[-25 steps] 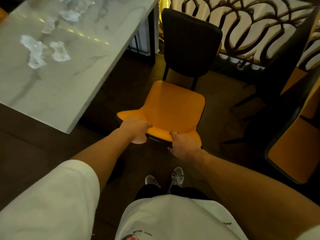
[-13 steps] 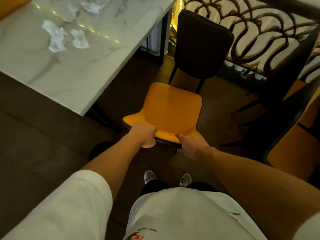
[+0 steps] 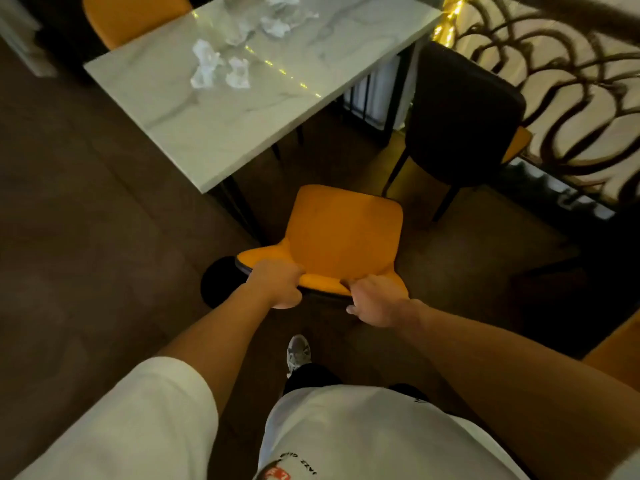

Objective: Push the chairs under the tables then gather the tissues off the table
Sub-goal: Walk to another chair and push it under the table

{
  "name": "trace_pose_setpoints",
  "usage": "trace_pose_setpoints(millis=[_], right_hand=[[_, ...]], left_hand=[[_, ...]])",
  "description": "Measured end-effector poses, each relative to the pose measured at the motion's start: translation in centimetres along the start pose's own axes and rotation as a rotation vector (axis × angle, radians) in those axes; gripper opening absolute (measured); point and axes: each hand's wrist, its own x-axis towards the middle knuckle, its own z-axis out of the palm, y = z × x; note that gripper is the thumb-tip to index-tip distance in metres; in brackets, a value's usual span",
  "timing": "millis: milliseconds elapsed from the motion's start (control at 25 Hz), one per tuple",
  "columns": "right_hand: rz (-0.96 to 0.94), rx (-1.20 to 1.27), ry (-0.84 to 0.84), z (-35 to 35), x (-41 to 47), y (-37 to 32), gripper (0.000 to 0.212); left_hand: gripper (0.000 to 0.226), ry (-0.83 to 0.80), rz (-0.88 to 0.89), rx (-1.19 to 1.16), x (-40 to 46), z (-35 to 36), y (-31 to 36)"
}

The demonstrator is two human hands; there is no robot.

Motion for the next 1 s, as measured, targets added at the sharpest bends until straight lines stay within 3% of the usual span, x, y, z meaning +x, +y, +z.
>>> trace_pose_setpoints(millis=[240, 440, 560, 760, 1000], right_hand=[[-0.166, -0.065, 0.028, 2.1, -5.6, 6.8, 0.044], [-0.183, -0.069, 0.053, 2.8, -9.6, 13.7, 0.043], [-0.176, -0.112, 0.102, 2.8, -11.0, 16.2, 0.047], [-0.312, -0.125, 0.201, 2.7, -11.2, 16.3, 0.082], [-0.375, -0.234, 0.187, 1.2, -8.3, 17.3, 0.059]], left_hand=[[0.008, 0.042, -0.172, -0.092, -3.1, 3.9, 10.6], [0.031, 0.058, -0.122, -0.117, -2.4, 5.2, 17.9], [0.062, 0.062, -0.053, -0.117, -1.9, 6.1, 19.1], [0.056, 0.066, -0.114, -0.137, -1.3, 6.5, 19.1], [0.068, 0.052, -0.12, -0.179, 0.1, 5.6, 17.5]])
